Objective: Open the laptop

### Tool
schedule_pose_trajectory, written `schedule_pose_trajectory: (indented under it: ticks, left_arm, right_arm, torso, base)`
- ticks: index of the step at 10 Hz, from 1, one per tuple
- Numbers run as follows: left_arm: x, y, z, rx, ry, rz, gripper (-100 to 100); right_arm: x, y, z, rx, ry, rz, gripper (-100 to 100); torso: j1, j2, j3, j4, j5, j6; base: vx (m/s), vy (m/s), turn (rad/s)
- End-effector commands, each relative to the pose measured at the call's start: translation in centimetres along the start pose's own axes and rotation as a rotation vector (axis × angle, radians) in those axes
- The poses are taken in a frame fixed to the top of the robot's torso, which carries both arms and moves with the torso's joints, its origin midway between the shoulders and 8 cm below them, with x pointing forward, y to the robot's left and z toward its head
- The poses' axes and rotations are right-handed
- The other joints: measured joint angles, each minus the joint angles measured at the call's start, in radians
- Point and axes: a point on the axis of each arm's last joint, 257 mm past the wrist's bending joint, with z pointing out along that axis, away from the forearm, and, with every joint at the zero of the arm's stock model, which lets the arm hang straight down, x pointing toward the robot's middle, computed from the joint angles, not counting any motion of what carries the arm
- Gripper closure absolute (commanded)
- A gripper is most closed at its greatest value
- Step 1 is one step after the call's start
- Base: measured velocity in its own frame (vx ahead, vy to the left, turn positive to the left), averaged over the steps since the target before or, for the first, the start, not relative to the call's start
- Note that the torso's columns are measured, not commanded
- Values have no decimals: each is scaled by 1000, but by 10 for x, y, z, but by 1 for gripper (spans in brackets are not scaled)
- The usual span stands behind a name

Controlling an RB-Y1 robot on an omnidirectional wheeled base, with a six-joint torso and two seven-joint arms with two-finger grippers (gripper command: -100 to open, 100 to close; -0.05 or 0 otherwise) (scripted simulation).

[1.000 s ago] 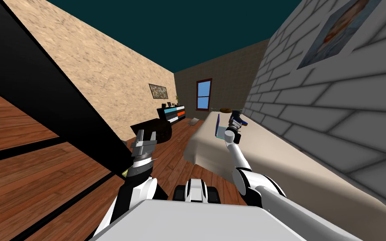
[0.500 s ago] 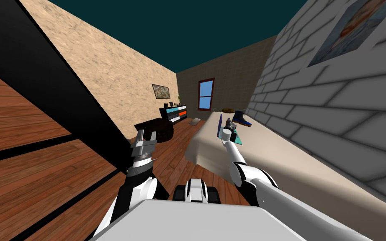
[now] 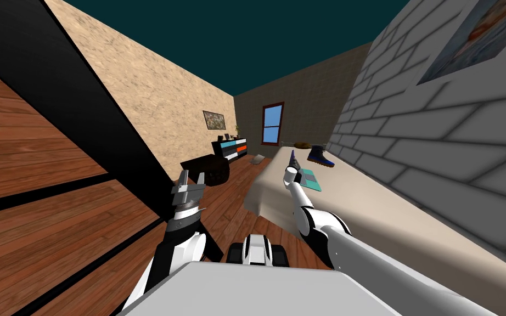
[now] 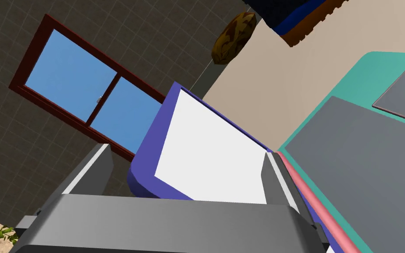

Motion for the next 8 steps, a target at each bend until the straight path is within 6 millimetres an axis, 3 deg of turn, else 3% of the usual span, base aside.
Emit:
schedule_pose_trajectory:
  ticks: [1,2,3,8]
  left_arm:
    - [0,0,0,0,0,0,0]
    - [0,0,0,0,0,0,0]
    - [0,0,0,0,0,0,0]
    - [0,0,0,0,0,0,0]
  right_arm:
    - [-8,2,-6,-11,-20,27,-100]
    - [-9,2,-7,-11,-23,26,-100]
    - [-9,2,-6,-11,-23,26,100]
    - [-8,15,-8,-50,-42,257,100]
  torso:
    - [0,0,0,0,0,1]
    - [-1,0,0,0,0,1]
    - [-1,0,0,1,0,1]
    - [-10,-2,-1,-6,-7,7]
  base:
    - [0,0,0]
    - [0,0,0]
    - [8,-2,17]
    - [-34,-69,-3]
